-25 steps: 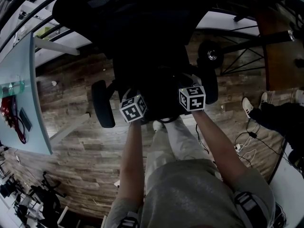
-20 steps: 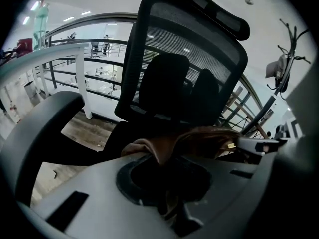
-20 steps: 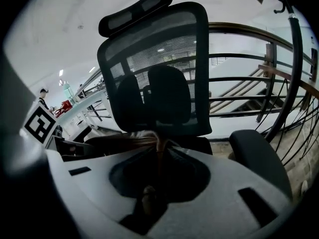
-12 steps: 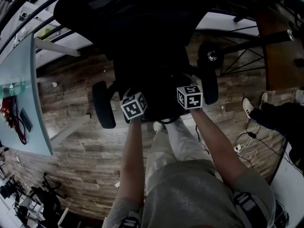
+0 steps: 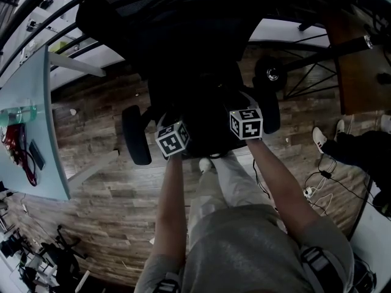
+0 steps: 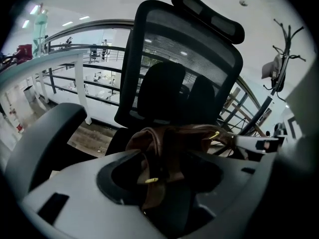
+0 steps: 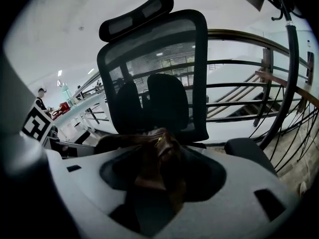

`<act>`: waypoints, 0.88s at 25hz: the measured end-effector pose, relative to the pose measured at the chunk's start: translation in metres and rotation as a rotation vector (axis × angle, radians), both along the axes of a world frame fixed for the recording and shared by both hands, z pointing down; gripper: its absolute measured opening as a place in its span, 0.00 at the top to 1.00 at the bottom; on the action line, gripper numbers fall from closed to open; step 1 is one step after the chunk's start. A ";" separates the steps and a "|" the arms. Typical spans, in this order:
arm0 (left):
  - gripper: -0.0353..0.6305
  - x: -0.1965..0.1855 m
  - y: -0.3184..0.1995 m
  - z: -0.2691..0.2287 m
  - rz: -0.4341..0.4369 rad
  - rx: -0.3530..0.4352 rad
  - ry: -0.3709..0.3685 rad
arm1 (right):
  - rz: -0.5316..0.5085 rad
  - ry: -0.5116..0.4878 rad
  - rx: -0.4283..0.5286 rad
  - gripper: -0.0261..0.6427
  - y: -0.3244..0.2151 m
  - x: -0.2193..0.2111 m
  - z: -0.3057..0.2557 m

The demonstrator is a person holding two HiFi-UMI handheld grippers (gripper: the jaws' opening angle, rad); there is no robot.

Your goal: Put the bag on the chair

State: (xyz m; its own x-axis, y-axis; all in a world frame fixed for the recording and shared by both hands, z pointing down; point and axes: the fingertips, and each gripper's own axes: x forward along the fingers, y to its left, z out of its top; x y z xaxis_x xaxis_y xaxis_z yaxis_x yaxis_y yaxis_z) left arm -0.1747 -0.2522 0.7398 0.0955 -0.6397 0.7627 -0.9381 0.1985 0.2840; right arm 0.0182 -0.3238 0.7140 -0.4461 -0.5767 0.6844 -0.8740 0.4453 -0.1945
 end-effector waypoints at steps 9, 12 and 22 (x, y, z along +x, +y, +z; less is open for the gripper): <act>0.60 -0.006 0.011 -0.034 -0.016 0.065 0.013 | -0.009 -0.008 0.048 0.64 0.011 -0.010 -0.031; 0.60 -0.003 0.016 -0.051 -0.025 0.105 0.024 | -0.012 -0.025 0.069 0.64 0.018 -0.012 -0.046; 0.84 0.012 0.043 -0.112 -0.015 0.210 0.043 | -0.029 -0.078 0.153 0.77 0.056 -0.012 -0.106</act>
